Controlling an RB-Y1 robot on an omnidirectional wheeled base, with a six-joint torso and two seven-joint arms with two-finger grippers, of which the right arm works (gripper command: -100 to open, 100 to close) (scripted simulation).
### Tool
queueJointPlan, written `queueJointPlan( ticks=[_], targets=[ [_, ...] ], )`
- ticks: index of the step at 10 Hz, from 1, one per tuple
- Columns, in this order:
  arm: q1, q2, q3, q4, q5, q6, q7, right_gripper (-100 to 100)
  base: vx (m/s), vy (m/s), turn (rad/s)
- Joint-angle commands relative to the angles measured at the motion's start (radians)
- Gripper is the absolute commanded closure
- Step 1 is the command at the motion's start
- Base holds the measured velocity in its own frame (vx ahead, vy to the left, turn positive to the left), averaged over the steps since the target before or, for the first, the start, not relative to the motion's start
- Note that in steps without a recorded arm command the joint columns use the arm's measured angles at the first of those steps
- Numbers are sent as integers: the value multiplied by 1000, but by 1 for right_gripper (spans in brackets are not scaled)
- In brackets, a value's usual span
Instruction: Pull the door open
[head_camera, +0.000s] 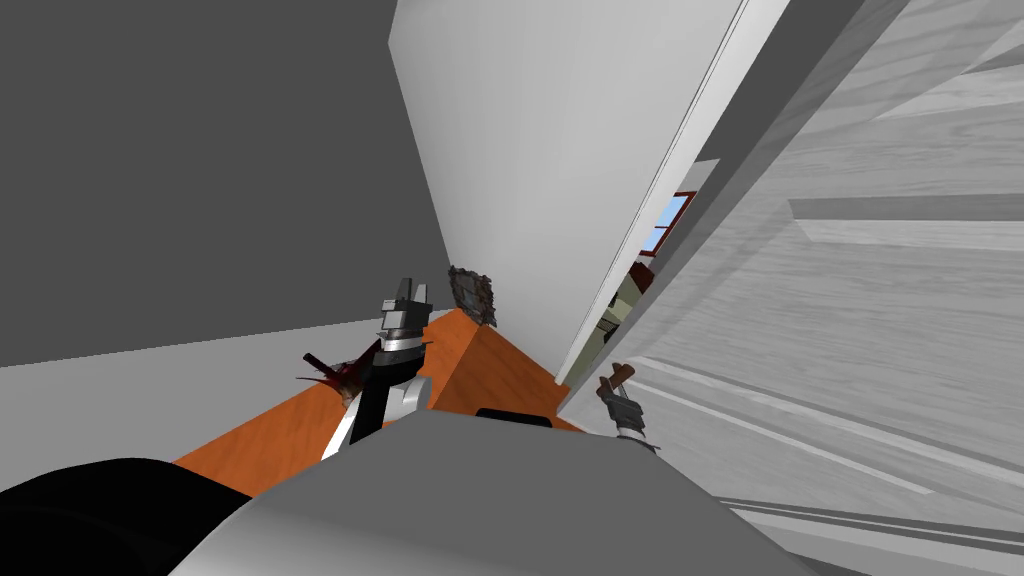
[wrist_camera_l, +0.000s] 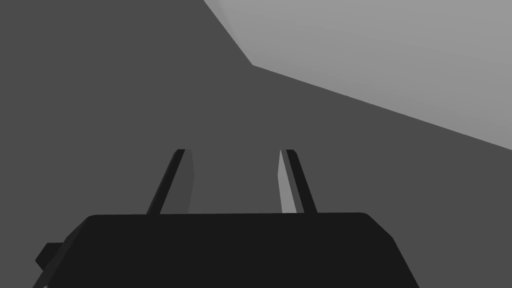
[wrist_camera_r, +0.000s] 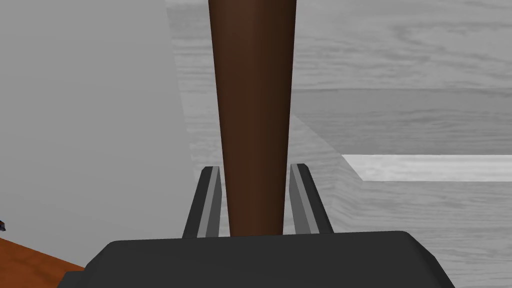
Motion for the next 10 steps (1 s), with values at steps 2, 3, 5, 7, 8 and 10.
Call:
queueJointPlan(
  ticks=[2,3,5,7,8,10],
  targets=[
    [18,-21,32,-8,16,-19,-25,100,-238,-15,95],
    [6,-14,26,7,14,-22,-25,100,-103,4,22],
    [20,-36,56,11,32,-46,-54,100,-198,-8,119],
    [30,-57,82,14,48,-70,-81,100,-228,-56,131],
    [35,-65,92,16,54,-79,-91,100,-243,-18,117],
    [44,-83,114,18,67,-99,-113,100,-250,-33,86]
  ],
)
